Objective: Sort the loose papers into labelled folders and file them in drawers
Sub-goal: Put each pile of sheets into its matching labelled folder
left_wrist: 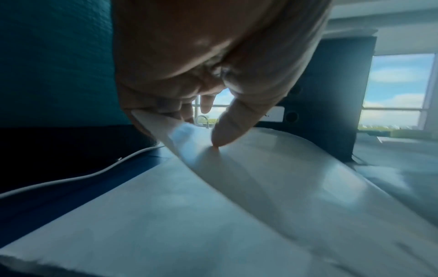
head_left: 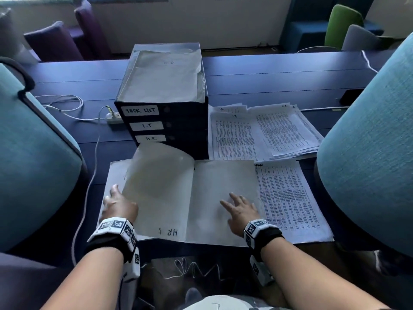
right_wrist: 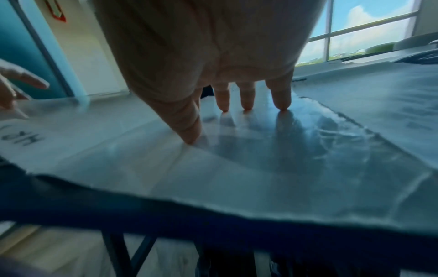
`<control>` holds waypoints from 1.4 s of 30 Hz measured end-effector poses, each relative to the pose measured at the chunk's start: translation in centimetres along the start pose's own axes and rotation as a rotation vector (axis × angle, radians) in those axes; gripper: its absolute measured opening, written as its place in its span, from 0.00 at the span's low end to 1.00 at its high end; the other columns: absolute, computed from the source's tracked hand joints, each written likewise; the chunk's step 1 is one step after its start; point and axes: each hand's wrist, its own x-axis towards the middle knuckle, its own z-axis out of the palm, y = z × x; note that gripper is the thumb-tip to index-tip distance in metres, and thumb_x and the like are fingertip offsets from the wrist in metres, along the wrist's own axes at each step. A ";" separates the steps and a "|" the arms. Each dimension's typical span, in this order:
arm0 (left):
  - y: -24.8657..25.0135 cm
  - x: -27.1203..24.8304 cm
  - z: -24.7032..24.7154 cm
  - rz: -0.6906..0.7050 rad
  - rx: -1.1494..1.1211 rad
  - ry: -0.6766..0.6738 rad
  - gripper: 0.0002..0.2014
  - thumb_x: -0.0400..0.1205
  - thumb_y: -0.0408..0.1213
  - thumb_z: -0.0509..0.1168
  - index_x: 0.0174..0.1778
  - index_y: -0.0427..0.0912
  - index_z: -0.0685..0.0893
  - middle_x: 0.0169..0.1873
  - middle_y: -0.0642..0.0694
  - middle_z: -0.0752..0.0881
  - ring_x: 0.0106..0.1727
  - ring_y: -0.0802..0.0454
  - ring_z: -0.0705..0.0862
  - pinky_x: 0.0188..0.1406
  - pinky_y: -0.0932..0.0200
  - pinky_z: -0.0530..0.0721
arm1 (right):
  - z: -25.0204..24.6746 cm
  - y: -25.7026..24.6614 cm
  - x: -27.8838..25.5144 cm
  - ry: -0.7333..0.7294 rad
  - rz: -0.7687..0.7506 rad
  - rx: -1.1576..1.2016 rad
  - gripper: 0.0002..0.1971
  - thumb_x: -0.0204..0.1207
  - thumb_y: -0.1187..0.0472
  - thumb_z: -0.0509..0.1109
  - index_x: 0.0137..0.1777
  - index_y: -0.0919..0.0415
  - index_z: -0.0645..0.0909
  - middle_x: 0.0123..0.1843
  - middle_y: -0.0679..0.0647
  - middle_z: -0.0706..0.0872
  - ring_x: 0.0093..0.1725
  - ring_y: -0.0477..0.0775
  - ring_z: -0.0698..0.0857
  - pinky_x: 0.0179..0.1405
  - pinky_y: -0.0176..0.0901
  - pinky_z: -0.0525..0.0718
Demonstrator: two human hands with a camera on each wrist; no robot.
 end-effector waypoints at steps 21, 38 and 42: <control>1.8 -2.6 8.3 0.532 0.454 -0.362 0.36 0.75 0.43 0.74 0.79 0.54 0.67 0.77 0.42 0.64 0.77 0.38 0.66 0.77 0.45 0.71 | 0.4 0.9 1.6 -0.063 -0.106 -0.060 0.33 0.81 0.52 0.64 0.81 0.34 0.52 0.86 0.43 0.39 0.85 0.54 0.39 0.80 0.69 0.44; 11.4 -7.4 12.5 0.791 0.491 -0.322 0.32 0.78 0.35 0.65 0.79 0.52 0.66 0.76 0.48 0.66 0.76 0.43 0.65 0.71 0.51 0.72 | -4.2 10.6 -0.3 0.344 0.522 0.217 0.26 0.76 0.59 0.69 0.73 0.55 0.69 0.74 0.58 0.68 0.72 0.61 0.68 0.70 0.55 0.71; 13.2 -8.1 13.9 0.744 0.542 -0.449 0.36 0.78 0.33 0.65 0.82 0.51 0.61 0.84 0.41 0.52 0.83 0.38 0.58 0.79 0.47 0.67 | -4.4 13.8 -0.7 0.298 0.709 0.302 0.33 0.73 0.55 0.73 0.76 0.60 0.64 0.76 0.61 0.63 0.75 0.64 0.65 0.75 0.56 0.70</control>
